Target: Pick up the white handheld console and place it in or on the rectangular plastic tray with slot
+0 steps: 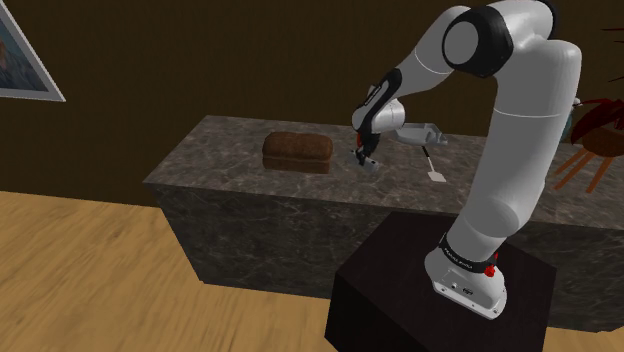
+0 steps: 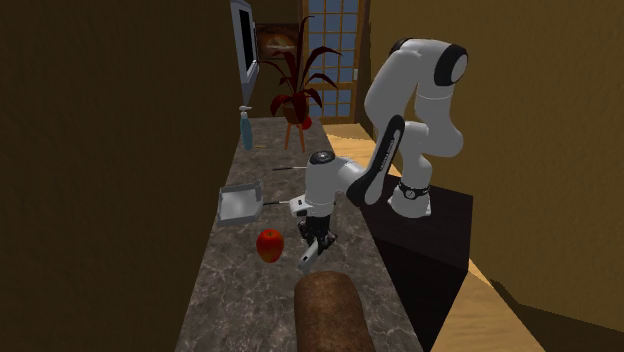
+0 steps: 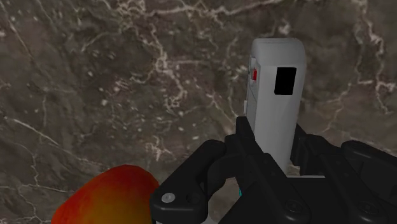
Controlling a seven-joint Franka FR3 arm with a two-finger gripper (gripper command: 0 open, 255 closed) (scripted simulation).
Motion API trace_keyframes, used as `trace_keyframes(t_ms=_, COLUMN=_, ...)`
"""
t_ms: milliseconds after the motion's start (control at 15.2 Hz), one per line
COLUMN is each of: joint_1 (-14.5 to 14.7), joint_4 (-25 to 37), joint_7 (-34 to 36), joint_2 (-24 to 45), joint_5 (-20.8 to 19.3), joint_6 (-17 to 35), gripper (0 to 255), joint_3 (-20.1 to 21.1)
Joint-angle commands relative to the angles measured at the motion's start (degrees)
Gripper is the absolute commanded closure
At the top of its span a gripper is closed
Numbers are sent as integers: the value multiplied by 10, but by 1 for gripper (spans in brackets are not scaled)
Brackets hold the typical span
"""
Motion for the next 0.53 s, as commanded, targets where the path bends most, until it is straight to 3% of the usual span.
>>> trace_keyframes(t_ms=0, joint_1=4, joint_4=-1, joint_7=8, joint_2=-15, joint_5=-12, joint_6=-13, gripper=255, joint_3=-7)
trace_keyframes(t_ms=462, joint_1=15, joint_4=2, joint_7=36, joint_2=-67, joint_5=-52, joint_6=-63, gripper=255, joint_3=-23)
